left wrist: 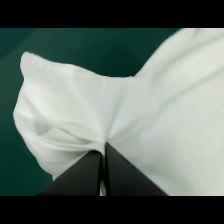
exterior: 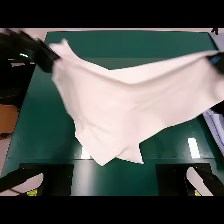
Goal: Fold the shirts.
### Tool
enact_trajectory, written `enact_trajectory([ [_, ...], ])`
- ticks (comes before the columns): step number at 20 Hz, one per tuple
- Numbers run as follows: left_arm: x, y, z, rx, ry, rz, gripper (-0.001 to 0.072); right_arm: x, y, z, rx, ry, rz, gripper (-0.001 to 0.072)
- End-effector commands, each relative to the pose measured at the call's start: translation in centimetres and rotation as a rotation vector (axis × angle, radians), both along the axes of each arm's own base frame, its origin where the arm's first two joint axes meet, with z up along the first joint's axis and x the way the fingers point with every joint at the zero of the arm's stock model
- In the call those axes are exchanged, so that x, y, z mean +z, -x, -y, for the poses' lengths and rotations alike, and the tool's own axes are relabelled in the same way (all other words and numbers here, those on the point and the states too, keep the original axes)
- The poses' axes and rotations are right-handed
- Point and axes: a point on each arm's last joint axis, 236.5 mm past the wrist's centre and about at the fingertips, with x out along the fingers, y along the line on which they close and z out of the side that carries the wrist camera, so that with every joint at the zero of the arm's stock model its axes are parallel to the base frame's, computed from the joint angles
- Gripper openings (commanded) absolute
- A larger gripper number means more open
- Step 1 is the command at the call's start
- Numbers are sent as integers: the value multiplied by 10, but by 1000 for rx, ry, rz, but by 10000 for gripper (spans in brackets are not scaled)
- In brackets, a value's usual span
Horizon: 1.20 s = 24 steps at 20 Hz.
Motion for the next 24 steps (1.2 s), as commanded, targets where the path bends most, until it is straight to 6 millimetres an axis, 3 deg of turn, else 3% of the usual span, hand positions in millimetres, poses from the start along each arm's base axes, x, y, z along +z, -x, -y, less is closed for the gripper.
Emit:
enact_trajectory([
  [1, -122, -40, 17, 18, 60, -203, 28, -160, -26, 4, -80, -24, -239, 21],
  [3, -168, -52, 23, 38, 87, -291, 27, -210, -38, -2, -76, 6, -314, 21],
  [5, -196, -62, 29, 65, 131, -337, 28, -244, -51, -10, -76, 23, -369, 21],
  [7, -203, -70, 28, 102, 148, -335, 28, -257, -65, -19, -36, 19, -401, 21],
  [9, -200, -71, 27, 97, 141, -330, 28, -253, -79, -27, 14, 6, -404, 21],
  [13, -189, -66, 31, 98, 160, -370, 30, -217, -103, -31, 94, -9, -355, 40],
  [14, -183, -64, 27, 111, 154, -382, 31, -204, -107, -27, 99, -10, -331, 218],
  [15, -172, -63, 22, 143, 177, -395, 202, -191, -111, -20, 93, -9, -308, 424],
  [16, -156, -66, 10, 218, 224, -404, 551, -176, -113, -11, 83, -7, -281, 494],
  [19, -105, -66, -47, 363, 301, -352, 580, -136, -114, 34, -9, 11, -194, 494],
  [21, -71, -58, -95, 451, 333, -298, 679, -110, -109, 68, -86, 25, -139, 494],
  [22, -65, -47, -119, 489, 336, -312, 679, -98, -104, 84, -122, 32, -115, 494],
  [24, -72, -21, -154, 552, 377, -405, 679, -81, -95, 107, -173, 41, -84, 494],
])
